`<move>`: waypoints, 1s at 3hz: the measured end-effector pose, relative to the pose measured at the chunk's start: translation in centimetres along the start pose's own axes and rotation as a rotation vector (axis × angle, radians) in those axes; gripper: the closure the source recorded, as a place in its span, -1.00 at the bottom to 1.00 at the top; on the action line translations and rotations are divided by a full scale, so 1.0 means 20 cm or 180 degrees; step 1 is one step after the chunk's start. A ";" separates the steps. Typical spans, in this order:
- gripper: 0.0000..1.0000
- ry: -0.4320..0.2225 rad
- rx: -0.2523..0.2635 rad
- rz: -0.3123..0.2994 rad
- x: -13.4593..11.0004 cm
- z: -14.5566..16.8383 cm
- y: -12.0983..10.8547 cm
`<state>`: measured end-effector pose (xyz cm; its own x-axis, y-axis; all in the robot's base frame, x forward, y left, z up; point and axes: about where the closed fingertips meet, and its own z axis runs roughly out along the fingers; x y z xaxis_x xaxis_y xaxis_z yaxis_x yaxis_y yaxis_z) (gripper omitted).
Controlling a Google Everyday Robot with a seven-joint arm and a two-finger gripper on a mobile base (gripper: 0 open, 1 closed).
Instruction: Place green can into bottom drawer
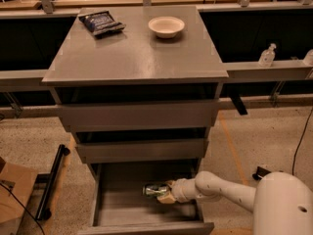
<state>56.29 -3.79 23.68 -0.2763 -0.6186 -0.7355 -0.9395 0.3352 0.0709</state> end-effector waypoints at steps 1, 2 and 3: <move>1.00 -0.0044 -0.0122 0.0150 0.20 0.20 0.04; 0.68 -0.0059 -0.0232 0.0429 0.38 0.34 0.10; 0.21 -0.0139 -0.0286 0.0523 0.43 0.38 0.09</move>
Offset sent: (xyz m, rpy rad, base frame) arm -0.0449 0.0047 -0.1559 0.1046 0.2457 -0.0971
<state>53.84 -3.11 12.43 -0.4203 -0.5286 -0.7375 -0.8973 0.3631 0.2510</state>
